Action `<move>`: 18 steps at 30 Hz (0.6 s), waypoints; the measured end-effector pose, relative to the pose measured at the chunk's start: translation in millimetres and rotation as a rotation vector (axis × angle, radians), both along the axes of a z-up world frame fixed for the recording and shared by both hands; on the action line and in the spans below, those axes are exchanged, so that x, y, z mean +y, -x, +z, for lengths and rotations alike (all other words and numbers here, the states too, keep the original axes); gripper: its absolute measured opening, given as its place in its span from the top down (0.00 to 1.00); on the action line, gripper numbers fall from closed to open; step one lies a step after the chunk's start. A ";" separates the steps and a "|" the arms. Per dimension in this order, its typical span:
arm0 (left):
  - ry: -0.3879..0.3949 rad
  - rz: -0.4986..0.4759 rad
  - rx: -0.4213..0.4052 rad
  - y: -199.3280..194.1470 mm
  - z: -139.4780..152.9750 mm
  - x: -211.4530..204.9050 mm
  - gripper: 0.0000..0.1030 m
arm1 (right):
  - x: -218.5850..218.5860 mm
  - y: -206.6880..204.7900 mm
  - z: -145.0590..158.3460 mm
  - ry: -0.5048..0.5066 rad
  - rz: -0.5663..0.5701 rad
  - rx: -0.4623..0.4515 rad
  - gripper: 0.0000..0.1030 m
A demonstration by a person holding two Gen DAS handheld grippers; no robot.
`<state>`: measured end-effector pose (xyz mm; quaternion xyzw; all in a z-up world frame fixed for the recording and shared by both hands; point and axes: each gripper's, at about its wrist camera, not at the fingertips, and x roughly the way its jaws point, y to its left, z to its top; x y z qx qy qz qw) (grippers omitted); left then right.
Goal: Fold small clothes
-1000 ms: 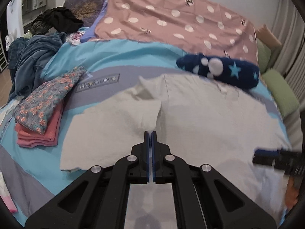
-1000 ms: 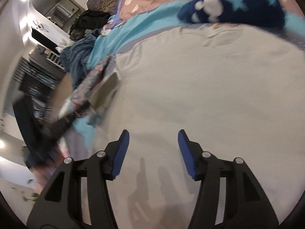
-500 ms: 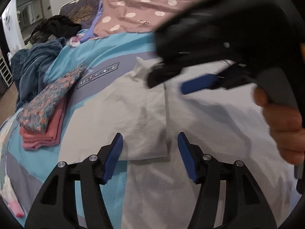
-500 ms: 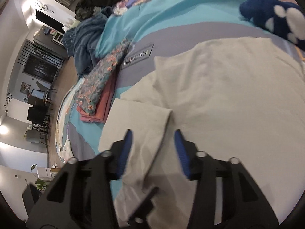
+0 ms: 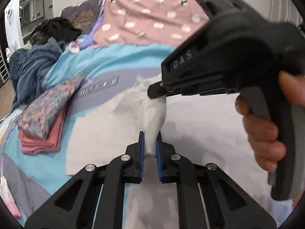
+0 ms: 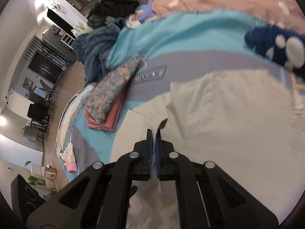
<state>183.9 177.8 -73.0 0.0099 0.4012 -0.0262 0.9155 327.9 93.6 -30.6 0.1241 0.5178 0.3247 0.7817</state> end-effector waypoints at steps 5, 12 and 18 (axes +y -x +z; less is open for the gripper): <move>0.060 -0.104 -0.064 7.6 37.3 -34.5 0.89 | -59.7 11.1 33.7 0.010 -0.046 -0.078 0.97; 0.159 -0.259 -0.040 -0.1 48.3 -109.9 0.89 | -162.7 23.3 32.7 0.060 -0.154 -0.110 0.97; 0.191 -0.374 0.042 -6.5 27.0 -186.2 0.89 | -237.3 35.5 0.4 0.071 -0.249 -0.059 0.97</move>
